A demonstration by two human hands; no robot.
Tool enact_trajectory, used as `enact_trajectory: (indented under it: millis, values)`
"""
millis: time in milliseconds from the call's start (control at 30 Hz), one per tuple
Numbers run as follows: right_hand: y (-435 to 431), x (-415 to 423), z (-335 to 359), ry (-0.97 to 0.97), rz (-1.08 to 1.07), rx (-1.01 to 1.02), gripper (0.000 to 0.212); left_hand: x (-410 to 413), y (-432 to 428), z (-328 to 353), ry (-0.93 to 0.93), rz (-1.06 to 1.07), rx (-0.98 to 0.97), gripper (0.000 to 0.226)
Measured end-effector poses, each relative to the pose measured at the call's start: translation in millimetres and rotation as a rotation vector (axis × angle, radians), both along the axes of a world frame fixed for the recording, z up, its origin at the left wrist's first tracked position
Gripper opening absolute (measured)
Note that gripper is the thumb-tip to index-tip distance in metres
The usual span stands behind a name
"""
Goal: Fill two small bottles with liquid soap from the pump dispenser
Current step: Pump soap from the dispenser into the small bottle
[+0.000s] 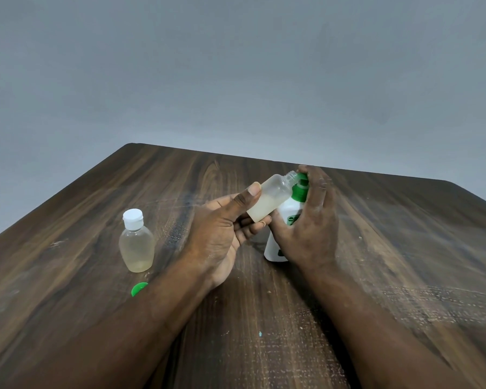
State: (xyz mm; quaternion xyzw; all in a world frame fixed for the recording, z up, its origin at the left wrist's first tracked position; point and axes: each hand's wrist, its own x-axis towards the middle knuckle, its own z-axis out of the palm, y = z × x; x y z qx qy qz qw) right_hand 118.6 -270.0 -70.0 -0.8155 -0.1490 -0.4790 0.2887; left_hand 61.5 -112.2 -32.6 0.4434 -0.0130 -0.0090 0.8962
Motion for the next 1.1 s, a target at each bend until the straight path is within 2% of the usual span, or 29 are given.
enact_trajectory:
  millis: [233, 633, 867, 1100]
  values:
    - [0.8, 2.8, 4.3, 0.001, 0.038, 0.004, 0.083, 2.1, 1.6, 0.4, -0.007, -0.009, -0.015, 0.052]
    - [2.1, 0.1, -1.2, 0.016, -0.010, 0.017, 0.083, 2.6, 1.7, -1.2, 0.009, -0.023, -0.017, 0.044]
    - [2.3, 1.8, 3.4, 0.009, 0.014, 0.016, 0.084, 2.8, 1.2, -0.3, -0.006, -0.019, -0.026, 0.053]
    - [4.0, -0.2, 2.5, 0.007, 0.000, 0.022, 0.082, 3.3, 0.2, -1.0, -0.005, -0.004, -0.022, 0.054]
